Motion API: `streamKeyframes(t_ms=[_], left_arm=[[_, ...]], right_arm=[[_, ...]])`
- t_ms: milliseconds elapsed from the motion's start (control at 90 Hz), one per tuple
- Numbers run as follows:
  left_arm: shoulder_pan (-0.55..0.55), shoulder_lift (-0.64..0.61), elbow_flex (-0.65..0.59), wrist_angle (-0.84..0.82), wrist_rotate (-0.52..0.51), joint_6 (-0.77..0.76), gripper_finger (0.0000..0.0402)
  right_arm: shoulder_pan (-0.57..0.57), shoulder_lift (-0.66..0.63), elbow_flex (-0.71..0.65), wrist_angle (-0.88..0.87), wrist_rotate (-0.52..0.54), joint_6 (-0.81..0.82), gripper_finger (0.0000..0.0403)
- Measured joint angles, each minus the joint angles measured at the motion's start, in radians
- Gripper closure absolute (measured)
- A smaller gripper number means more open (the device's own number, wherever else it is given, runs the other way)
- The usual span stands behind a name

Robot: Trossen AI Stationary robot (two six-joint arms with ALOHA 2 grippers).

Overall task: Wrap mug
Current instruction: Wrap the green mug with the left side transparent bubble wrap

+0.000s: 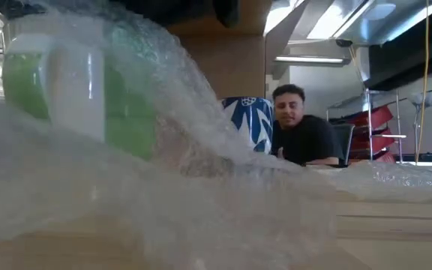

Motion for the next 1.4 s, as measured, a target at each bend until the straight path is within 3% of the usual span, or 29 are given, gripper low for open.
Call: streamKeyframes(t_ms=[389,600,978,1200,1400], left_arm=[[-0.016,-0.095,0.001,-0.167,-0.001,-0.054,0.0296],[-0.019,-0.136,0.017,-0.221,-0.015,-0.040,0.0296],[-0.026,-0.157,0.028,-0.225,-0.045,-0.019,0.0296],[-0.076,-0.225,0.029,-0.245,-0.112,-0.073,0.0296],[-0.133,-0.314,0.027,-0.370,-0.137,-0.175,0.0296]], right_arm=[[-0.007,0.003,0.009,0.015,0.025,-0.033,0.0402],[0.002,0.019,-0.005,-0.033,-0.032,-0.050,0.0402],[-0.013,0.014,0.009,-0.012,-0.002,-0.056,0.0402],[-0.047,0.012,0.018,0.043,-0.047,-0.111,0.0402],[-0.095,0.011,0.018,0.045,-0.109,-0.138,0.0402]])
